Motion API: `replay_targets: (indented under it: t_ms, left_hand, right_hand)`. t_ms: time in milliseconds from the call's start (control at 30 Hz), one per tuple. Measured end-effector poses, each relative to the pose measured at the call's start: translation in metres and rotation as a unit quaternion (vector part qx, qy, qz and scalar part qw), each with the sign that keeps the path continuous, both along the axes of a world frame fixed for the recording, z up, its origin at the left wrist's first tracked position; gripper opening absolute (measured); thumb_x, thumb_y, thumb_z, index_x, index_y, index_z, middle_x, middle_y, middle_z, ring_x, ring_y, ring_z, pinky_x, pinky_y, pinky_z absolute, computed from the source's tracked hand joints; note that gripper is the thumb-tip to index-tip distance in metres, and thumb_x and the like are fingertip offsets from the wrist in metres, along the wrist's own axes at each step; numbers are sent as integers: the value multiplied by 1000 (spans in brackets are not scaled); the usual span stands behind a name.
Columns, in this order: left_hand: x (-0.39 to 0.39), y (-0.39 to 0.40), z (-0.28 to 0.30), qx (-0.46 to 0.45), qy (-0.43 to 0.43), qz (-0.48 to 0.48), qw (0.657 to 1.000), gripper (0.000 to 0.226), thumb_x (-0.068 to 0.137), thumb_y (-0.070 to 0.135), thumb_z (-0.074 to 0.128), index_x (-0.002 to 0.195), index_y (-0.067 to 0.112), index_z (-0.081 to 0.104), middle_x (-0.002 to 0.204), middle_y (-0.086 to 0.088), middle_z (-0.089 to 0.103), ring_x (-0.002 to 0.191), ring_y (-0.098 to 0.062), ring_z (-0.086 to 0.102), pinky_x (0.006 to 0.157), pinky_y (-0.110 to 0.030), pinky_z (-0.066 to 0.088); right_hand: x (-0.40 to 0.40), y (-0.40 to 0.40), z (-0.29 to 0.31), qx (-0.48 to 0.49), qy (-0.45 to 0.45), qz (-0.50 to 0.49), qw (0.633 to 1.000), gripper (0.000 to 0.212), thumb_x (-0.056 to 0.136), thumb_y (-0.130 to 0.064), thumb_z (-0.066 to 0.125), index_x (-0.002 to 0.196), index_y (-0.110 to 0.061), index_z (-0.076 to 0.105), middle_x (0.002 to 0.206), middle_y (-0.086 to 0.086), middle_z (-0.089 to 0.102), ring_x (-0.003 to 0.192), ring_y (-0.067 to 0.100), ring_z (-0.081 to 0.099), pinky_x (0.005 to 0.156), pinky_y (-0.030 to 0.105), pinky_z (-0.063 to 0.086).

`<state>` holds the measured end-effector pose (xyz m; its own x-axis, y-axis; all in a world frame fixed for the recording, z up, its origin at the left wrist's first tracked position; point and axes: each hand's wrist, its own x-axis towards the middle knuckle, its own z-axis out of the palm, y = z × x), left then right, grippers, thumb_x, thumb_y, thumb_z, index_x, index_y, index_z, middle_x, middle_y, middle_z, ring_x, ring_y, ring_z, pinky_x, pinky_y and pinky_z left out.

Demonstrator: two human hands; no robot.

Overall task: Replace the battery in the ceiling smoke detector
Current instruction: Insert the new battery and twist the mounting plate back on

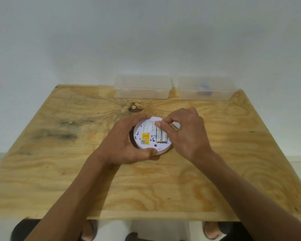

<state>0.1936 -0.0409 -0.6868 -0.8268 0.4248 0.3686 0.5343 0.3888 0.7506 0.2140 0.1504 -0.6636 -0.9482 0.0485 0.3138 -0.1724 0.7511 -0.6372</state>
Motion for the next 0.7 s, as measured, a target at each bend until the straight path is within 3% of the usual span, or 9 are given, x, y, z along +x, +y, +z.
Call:
replay_targets:
  t_ms: [133, 333, 433, 700]
  left_hand:
    - [0, 0, 0, -8, 3, 9, 1000, 86, 55, 48, 81, 129, 8, 62, 115, -1, 71, 101, -12, 70, 81, -27, 59]
    - [0, 0, 0, -9, -4, 1, 1000, 88, 55, 47, 83, 129, 4, 62, 116, -4, 71, 102, -10, 70, 80, -29, 60]
    - [1, 0, 1, -18, 2, 1, 1000, 89, 55, 50, 82, 129, 5, 62, 116, -4, 71, 100, -14, 71, 80, -28, 60]
    - [2, -1, 1, -22, -12, -3, 1000, 90, 56, 50, 80, 131, 4, 61, 116, -2, 69, 103, 0, 65, 82, -13, 53]
  right_hand:
    - [6, -1, -18, 44, 70, 0, 997, 24, 88, -36, 70, 77, -16, 74, 84, -5, 63, 96, 18, 48, 70, 30, 42]
    - [13, 2, -24, 134, 141, -5, 981, 23, 88, -40, 66, 80, -21, 78, 105, -2, 68, 102, 25, 54, 70, 42, 49]
    - [15, 0, -27, 111, 148, -5, 983, 23, 87, -40, 67, 78, -21, 77, 99, -3, 66, 99, 24, 54, 67, 42, 48]
    - [19, -3, -23, 50, 100, -18, 994, 26, 87, -46, 63, 77, -26, 77, 90, -5, 58, 95, 20, 50, 69, 40, 49]
